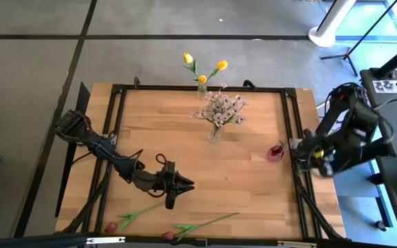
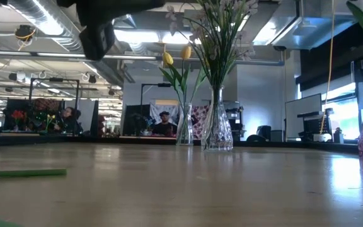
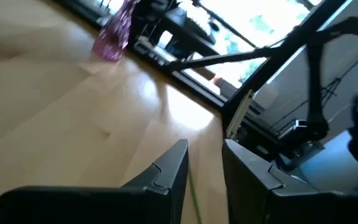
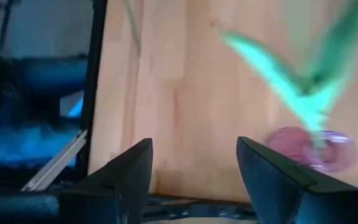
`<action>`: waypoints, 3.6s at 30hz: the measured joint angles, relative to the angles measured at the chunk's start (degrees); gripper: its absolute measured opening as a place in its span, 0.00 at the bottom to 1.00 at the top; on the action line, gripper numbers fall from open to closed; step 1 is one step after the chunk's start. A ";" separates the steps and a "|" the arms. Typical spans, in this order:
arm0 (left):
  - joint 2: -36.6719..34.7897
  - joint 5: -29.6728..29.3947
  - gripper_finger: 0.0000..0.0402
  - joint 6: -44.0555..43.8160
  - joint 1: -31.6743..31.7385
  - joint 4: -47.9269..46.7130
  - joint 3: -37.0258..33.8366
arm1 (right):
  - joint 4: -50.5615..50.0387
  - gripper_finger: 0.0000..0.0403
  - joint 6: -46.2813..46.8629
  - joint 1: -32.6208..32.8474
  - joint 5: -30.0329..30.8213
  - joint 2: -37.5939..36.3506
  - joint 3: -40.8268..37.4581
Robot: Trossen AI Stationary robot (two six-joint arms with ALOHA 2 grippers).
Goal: Sort flowers into vase by color
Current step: Put the left red flower into the pink vase
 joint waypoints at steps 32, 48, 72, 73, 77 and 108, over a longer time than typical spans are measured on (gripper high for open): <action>2.32 28.69 0.24 -61.85 -25.88 -82.07 24.94 | 43.11 0.58 -5.99 -1.85 7.79 37.60 0.00; 14.80 37.88 0.29 -51.45 -23.93 -86.41 24.61 | 44.62 0.58 -3.09 -1.88 7.26 38.75 0.00; 16.90 10.28 0.01 -12.97 -2.85 -80.54 37.13 | 44.27 0.58 -9.07 -1.88 9.67 38.68 0.00; 17.55 8.87 0.01 -9.88 -1.31 -78.65 38.02 | 44.25 0.58 -9.29 -1.88 10.01 38.68 0.00; 20.64 6.54 0.02 -0.68 3.24 -66.96 39.58 | 44.34 0.58 -10.27 -2.03 11.84 38.66 0.00; 12.57 -4.79 0.33 -0.75 -5.28 -70.23 39.65 | 71.73 0.58 -38.72 -23.84 9.95 54.57 -0.02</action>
